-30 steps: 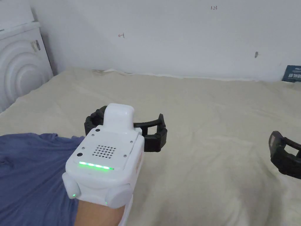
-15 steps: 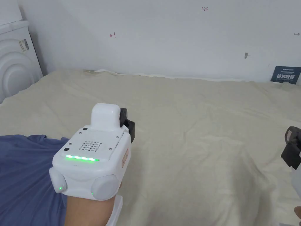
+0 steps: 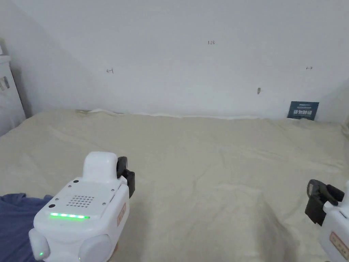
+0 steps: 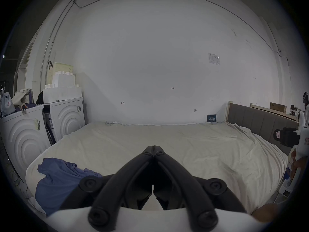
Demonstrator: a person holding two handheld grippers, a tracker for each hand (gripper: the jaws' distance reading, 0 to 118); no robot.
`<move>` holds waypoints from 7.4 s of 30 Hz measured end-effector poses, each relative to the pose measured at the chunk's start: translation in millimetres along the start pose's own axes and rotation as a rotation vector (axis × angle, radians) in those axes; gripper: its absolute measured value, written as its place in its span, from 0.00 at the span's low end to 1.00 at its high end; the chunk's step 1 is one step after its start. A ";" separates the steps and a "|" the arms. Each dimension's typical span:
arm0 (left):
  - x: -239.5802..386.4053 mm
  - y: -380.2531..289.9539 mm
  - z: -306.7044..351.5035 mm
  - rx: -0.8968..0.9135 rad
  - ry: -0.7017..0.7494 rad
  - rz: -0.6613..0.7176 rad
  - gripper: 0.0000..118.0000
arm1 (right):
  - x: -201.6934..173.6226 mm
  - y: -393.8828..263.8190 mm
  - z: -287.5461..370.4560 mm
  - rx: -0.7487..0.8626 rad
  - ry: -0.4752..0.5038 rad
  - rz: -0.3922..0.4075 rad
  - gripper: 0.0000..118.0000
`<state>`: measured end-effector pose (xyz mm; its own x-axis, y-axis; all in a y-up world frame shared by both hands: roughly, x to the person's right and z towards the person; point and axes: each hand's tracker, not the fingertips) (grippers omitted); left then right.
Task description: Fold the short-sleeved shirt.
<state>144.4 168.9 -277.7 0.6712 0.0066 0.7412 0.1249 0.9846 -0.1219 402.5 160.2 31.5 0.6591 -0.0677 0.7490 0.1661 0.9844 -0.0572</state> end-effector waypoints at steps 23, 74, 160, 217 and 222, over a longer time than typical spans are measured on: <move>7.3 -48.1 -30.8 -0.398 -0.092 -0.017 0.00 | 12.4 -43.8 -18.3 -0.377 -0.005 0.070 0.00; -250.0 -100.9 79.7 -0.421 0.332 0.117 0.00 | -274.5 -73.4 -49.4 -0.387 0.731 0.278 0.00; -258.0 -38.4 24.8 -0.313 0.098 0.071 0.04 | -196.4 -70.3 -43.1 -0.334 0.583 0.223 0.00; -57.0 -97.2 -214.1 -0.475 -0.001 -0.081 0.04 | 32.7 -57.8 -75.2 -0.306 0.179 0.055 0.00; -58.8 -134.8 -227.0 -0.621 0.000 -0.217 0.04 | 20.1 -64.1 -80.1 -0.330 0.186 0.054 0.00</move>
<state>253.9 -3.9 -454.8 0.5835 -0.1813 0.7916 0.6559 0.6800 -0.3277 463.8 82.7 -2.6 0.7904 -0.0751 0.6080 0.3346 0.8843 -0.3257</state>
